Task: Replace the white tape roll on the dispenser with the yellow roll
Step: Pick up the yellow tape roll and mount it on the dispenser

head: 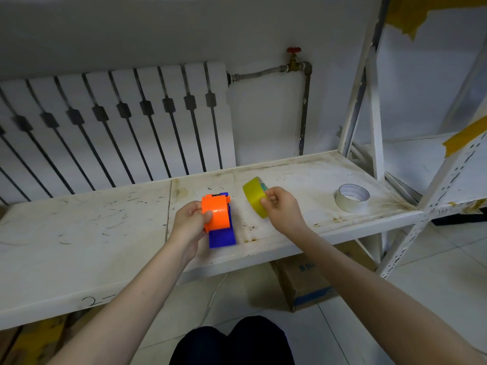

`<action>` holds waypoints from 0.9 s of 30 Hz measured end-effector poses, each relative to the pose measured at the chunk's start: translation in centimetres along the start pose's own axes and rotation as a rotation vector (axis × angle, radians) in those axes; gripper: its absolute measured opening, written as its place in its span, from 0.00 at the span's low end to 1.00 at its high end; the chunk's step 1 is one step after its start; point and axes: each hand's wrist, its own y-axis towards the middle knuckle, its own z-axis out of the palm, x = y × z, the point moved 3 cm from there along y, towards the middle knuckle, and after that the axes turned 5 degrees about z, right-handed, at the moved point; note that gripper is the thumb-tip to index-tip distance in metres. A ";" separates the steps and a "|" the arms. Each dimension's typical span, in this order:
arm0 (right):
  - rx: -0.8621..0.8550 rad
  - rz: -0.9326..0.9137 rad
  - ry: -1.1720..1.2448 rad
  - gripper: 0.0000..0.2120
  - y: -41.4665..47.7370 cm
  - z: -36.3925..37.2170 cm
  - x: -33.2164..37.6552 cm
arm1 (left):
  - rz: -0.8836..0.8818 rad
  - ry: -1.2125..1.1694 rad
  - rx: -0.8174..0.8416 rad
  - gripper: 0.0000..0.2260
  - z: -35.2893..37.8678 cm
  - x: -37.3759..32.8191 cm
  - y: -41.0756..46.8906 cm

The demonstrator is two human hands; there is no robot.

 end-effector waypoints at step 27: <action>0.185 -0.206 0.180 0.03 -7.4 6.2 7.1 | 0.362 0.057 -0.048 0.06 -5.1 -1.0 -2.8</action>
